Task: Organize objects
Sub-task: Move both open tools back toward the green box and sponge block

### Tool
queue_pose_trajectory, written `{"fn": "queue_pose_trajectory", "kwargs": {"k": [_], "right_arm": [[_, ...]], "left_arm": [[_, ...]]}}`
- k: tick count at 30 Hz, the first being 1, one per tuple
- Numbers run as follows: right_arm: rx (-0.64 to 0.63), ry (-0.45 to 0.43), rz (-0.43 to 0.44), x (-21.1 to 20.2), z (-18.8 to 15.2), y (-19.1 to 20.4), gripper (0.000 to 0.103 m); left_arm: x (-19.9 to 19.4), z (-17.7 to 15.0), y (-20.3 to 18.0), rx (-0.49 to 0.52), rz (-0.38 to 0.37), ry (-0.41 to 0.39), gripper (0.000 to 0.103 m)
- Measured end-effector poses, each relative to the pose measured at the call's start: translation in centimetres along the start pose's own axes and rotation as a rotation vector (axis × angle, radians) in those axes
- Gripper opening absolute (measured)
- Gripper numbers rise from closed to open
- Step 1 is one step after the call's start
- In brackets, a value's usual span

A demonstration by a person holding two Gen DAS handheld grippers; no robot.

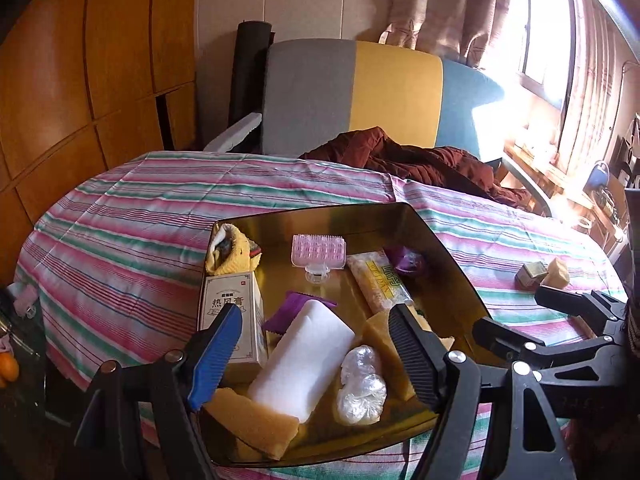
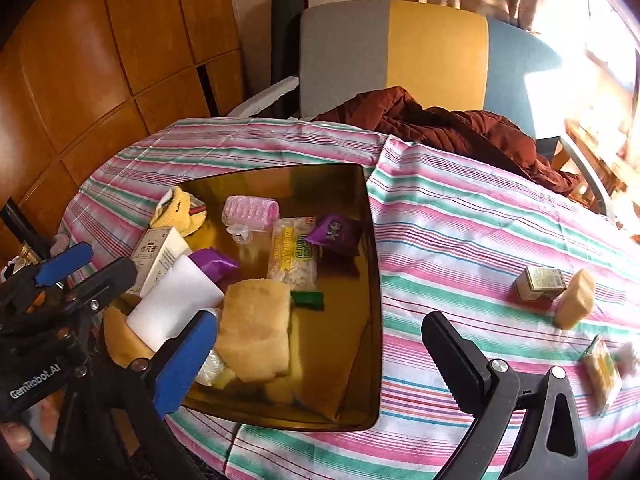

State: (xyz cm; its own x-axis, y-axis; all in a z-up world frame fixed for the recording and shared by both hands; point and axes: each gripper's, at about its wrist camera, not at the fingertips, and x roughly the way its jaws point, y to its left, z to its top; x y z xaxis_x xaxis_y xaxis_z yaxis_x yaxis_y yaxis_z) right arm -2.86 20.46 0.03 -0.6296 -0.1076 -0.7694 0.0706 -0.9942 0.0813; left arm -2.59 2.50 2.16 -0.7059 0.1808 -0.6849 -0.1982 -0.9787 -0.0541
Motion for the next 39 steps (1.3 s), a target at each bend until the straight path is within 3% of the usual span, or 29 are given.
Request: {"fn": "queue_pose_trajectory", "kwargs": {"k": [13,23,31,39], "right_arm": [[-0.021,-0.046,-0.105,-0.7,-0.3,-1.6,0.103],[0.067,-0.014,-0.142,-0.1,-1.1,-6.1,0.103],[0.154,0.010,-0.225,-0.5,-1.6,-12.7,0.103],[0.318,0.032,-0.365,-2.4,-2.4,-23.6,0.103]], "left_arm": [[0.3,-0.7,-2.5,0.068,-0.041,0.032,0.077],[0.7,-0.8,-4.3,0.105,-0.096,0.057,0.077],[1.1,-0.7,-6.1,0.144,-0.155,0.085,0.076],[1.8,-0.7,-8.7,0.214,-0.183,0.114,0.076]]}}
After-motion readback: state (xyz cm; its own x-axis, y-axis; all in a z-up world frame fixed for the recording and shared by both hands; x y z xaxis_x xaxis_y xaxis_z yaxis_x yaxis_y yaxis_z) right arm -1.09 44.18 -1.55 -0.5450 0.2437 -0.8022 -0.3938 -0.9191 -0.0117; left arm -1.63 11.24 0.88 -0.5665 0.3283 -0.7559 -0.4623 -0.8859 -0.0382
